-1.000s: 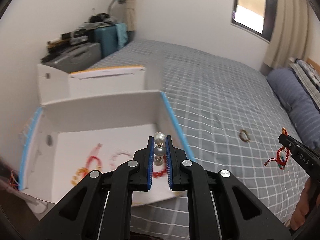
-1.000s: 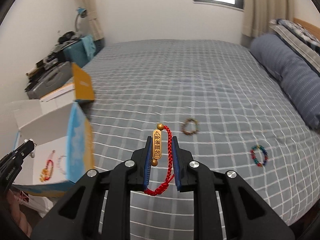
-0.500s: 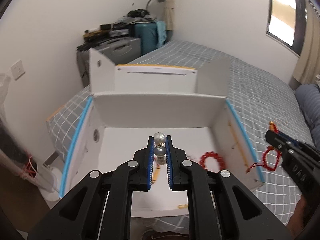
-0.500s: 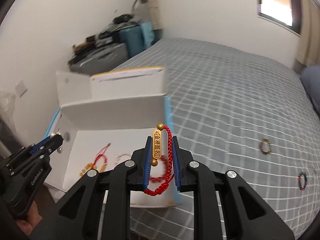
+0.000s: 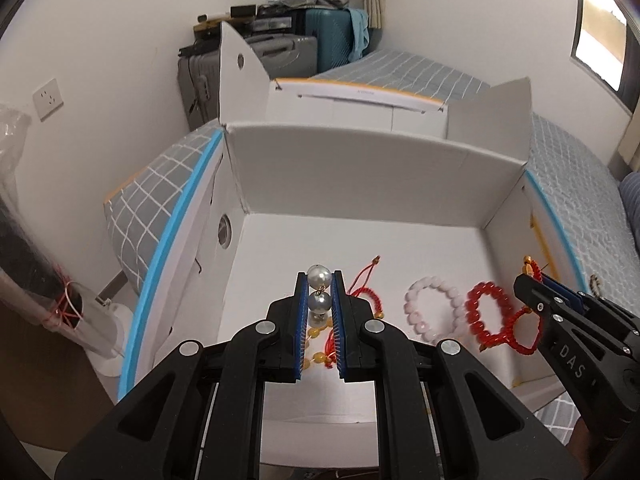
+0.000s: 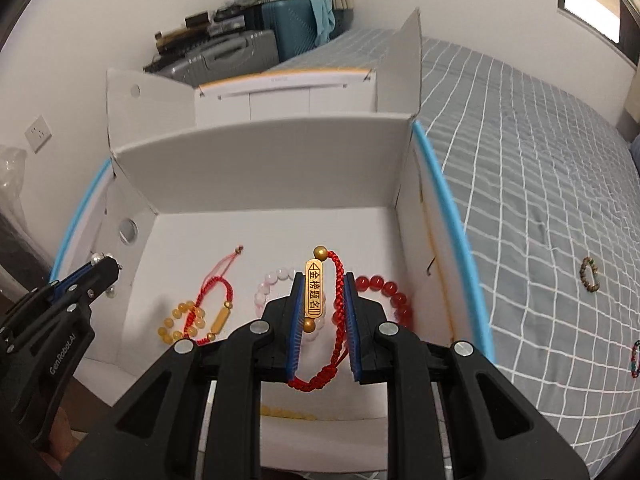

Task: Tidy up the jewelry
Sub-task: 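Open both tools to drop the earrings and bracelet into the box, then move both tools back over the wooden and multicolour bead bracelets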

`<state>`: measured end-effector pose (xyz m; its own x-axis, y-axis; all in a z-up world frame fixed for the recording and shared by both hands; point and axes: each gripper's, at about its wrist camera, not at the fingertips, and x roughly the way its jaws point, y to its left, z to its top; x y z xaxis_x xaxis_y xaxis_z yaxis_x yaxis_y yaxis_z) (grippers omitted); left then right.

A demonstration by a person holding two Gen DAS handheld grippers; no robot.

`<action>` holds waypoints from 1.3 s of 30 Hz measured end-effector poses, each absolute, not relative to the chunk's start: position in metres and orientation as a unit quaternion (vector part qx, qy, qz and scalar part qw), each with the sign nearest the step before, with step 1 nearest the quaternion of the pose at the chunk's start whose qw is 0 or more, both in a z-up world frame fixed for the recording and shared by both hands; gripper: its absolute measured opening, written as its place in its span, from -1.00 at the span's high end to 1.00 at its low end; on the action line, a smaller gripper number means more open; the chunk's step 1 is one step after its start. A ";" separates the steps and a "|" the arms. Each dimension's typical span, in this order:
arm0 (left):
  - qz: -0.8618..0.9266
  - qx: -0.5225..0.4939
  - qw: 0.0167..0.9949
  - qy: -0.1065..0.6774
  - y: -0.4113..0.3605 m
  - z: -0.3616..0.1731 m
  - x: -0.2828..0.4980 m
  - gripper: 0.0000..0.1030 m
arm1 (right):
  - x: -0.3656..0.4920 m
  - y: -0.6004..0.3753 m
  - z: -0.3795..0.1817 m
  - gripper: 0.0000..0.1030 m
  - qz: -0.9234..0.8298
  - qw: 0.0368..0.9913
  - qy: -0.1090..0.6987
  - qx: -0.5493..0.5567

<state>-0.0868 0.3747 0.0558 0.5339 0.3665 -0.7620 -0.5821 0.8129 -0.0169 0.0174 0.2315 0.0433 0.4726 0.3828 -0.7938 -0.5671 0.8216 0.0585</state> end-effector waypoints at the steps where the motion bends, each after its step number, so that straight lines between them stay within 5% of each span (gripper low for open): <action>1: 0.273 -0.136 0.864 0.401 0.375 0.054 -0.086 0.78 | 0.017 0.233 0.041 0.66 0.275 0.851 0.434 -0.111; 14: 0.270 -0.155 0.854 0.417 0.388 0.040 -0.086 0.73 | 0.017 0.245 0.029 0.61 0.255 0.848 0.442 -0.143; 22: 0.284 -0.146 0.859 0.401 0.387 0.050 -0.094 -0.04 | 0.012 0.244 0.041 -0.34 0.257 0.861 0.415 -0.142; 27: 0.291 -0.140 0.864 0.387 0.386 0.057 -0.099 -0.53 | 0.014 0.235 0.049 -0.72 0.249 0.870 0.407 -0.123; 39: 0.284 -0.111 0.883 0.356 0.361 0.077 -0.098 -0.83 | 0.015 0.180 0.075 -0.85 0.231 0.893 0.376 -0.082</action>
<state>-0.0984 0.3615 0.0771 0.5853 0.4221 -0.6923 -0.5803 0.8144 0.0060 0.0146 0.1796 0.0749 0.6098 0.3514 -0.7104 -0.4743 0.8799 0.0281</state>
